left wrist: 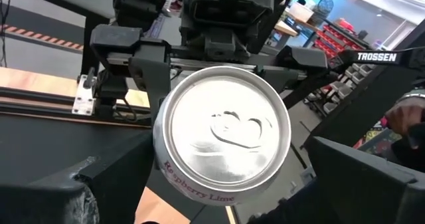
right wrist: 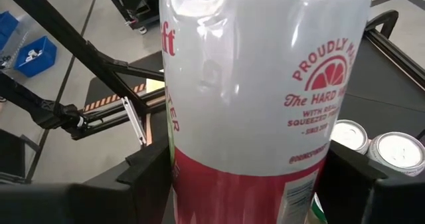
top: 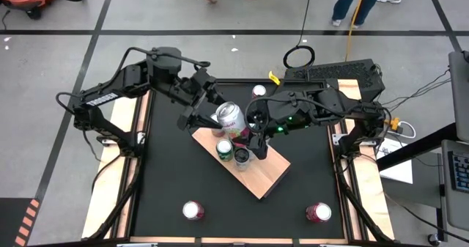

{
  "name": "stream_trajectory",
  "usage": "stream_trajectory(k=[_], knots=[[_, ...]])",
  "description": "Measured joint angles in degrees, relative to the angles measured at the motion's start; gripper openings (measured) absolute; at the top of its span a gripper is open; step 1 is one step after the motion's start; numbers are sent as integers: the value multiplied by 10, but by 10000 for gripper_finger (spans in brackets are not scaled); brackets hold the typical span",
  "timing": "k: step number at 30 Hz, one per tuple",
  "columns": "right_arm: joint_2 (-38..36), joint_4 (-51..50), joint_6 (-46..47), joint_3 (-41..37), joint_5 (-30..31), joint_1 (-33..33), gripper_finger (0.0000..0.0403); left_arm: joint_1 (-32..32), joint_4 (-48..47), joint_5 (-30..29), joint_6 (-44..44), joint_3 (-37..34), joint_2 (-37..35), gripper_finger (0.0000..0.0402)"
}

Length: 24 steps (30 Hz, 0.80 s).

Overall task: Place canned beverage on shelf
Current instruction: Put the white and pink soda can aligned with the other white and pink soda cans

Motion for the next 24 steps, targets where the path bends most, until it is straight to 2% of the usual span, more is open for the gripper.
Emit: stream_trajectory(k=[7, 24], knots=[[5, 0, -2, 0, 2, -1, 272, 0, -2, -11, 0, 0, 4, 395], [6, 0, -4, 0, 2, -2, 272, -1, -7, -7, 0, 0, 21, 321]])
